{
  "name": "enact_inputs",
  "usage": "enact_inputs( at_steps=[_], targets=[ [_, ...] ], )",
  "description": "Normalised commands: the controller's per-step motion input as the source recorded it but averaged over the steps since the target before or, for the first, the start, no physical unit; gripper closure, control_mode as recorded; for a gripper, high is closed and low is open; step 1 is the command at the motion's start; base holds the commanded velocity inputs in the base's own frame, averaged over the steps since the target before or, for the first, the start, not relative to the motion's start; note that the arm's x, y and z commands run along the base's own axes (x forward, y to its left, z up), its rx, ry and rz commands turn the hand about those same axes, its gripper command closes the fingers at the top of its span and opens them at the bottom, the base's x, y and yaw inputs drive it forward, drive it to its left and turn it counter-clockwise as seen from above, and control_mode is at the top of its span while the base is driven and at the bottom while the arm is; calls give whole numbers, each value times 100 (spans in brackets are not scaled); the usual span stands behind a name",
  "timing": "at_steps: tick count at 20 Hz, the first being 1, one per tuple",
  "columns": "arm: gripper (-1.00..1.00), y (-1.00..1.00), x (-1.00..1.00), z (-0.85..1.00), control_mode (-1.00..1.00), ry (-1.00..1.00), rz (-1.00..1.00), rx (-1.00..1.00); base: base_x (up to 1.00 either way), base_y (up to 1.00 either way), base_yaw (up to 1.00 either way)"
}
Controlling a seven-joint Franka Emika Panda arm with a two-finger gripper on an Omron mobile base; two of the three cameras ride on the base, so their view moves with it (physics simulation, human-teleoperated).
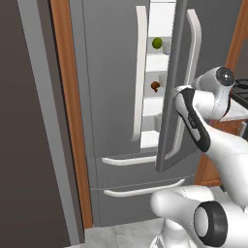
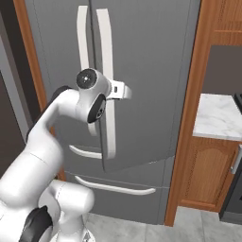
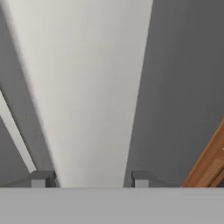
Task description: Gather the lime and onion from the fridge and place them on a tray on the dining counter. Then gather the chicken drumsticks from the fridge and place them on the other tray.
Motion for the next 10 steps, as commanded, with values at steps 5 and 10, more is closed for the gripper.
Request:
enact_inputs(
  at_steps=[5, 10],
  targets=[
    [-100, -67, -55, 37, -100, 9, 0, 0, 0, 0, 0],
    [-100, -29, -90, 25, -100, 1, -6, 0, 0, 0, 0]
  ],
)
